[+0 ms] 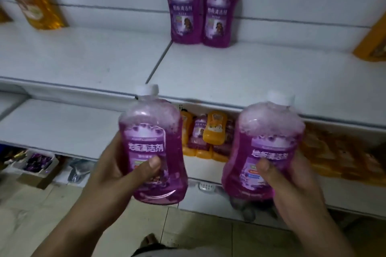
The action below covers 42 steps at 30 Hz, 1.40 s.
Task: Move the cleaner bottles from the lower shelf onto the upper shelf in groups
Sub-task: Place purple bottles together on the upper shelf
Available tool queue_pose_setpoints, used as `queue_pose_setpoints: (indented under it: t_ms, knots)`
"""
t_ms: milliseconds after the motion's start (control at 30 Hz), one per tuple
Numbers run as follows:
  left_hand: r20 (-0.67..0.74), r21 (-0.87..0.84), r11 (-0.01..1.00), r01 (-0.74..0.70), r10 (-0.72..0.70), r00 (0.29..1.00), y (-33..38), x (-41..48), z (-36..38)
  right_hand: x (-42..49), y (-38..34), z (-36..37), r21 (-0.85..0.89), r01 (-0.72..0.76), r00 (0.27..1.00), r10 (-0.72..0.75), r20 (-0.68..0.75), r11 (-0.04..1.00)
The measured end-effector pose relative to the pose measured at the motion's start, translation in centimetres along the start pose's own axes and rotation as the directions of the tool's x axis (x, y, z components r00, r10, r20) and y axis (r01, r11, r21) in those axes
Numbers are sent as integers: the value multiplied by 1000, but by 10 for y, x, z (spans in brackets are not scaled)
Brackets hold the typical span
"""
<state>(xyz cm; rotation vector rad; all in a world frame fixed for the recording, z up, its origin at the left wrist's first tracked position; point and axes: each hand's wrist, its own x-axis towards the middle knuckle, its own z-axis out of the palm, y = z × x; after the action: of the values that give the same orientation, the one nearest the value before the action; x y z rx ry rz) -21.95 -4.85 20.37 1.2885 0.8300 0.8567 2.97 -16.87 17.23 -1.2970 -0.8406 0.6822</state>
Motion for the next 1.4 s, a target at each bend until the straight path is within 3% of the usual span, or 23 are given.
queue_pose_setpoints:
  t_ms: [200, 333, 567, 733, 933, 1133, 1267, 1400]
  knots:
    - [61, 150, 919, -364, 359, 932, 86, 57, 7, 53, -88, 2, -33, 201, 979, -202, -24, 979]
    - [90, 193, 860, -472, 463, 881, 110, 137, 10, 119, -114, 13, -93, 255, 960, -263, -93, 962]
    - [133, 348, 814, -464, 448, 884, 118, 256, 9, 249, -108, 19, -84, 285, 944, -294, -147, 955]
    - [109, 423, 780, -461, 461, 881, 104, 294, 15, 298, -85, 28, -104, 289, 918, -307, -251, 952]
    - [122, 422, 776, -469, 464, 877, 93, 308, 14, 317, -58, 17, -125, 253, 914, -279, -296, 960]
    - [102, 526, 719, -454, 477, 873, 84, 312, 12, 322, -43, 8, -188, 209, 928, -256, -271, 960]
    - [141, 405, 794, -453, 435, 889, 81, 310, 13, 322, -38, 9, -248, 206, 938, -263, -226, 947]
    - [136, 391, 798, -460, 444, 886, 80, 310, 12, 319, -37, 9, -308, 192, 932, -271, -241, 932]
